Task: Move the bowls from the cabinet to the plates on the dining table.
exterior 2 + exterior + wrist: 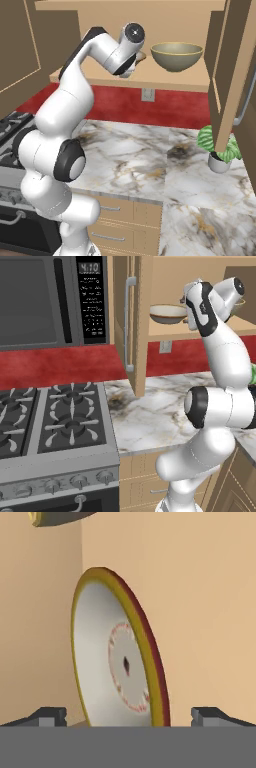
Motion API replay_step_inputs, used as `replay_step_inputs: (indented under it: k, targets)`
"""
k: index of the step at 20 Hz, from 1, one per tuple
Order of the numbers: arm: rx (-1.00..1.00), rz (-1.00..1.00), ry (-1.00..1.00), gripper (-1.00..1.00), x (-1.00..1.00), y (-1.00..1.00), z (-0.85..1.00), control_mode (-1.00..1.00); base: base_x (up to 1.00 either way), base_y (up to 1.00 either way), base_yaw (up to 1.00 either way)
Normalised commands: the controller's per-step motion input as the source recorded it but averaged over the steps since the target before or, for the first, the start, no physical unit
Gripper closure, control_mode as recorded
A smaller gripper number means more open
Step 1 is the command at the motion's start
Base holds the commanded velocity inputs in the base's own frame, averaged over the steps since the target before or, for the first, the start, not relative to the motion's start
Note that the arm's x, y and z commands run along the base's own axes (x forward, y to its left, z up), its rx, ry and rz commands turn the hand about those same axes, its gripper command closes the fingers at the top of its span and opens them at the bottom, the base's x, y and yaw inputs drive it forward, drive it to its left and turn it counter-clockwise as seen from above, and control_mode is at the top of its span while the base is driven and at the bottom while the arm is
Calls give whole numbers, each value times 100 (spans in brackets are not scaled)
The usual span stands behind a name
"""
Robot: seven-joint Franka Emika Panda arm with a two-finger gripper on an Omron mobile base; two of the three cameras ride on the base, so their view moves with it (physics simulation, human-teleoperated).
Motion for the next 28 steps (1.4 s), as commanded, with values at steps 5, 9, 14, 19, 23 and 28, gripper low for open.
replay_step_inputs:
  k: [5,9,14,19,23,28]
  targets:
    - [0,3,-2,-100,40,-1,-6,-100,0,0,0]
    - [0,2,-2,-100,35,0,-20,-100,0,0,0]
    - [0,1,0,-100,19,0,-10,-100,0,0,0]
    - [0,0,0,100,0,6,0,-100,0,0,0]
    - [0,0,0,100,0,7,0,-100,0,0,0]
    - [0,0,0,100,0,0,0,-100,0,0,0]
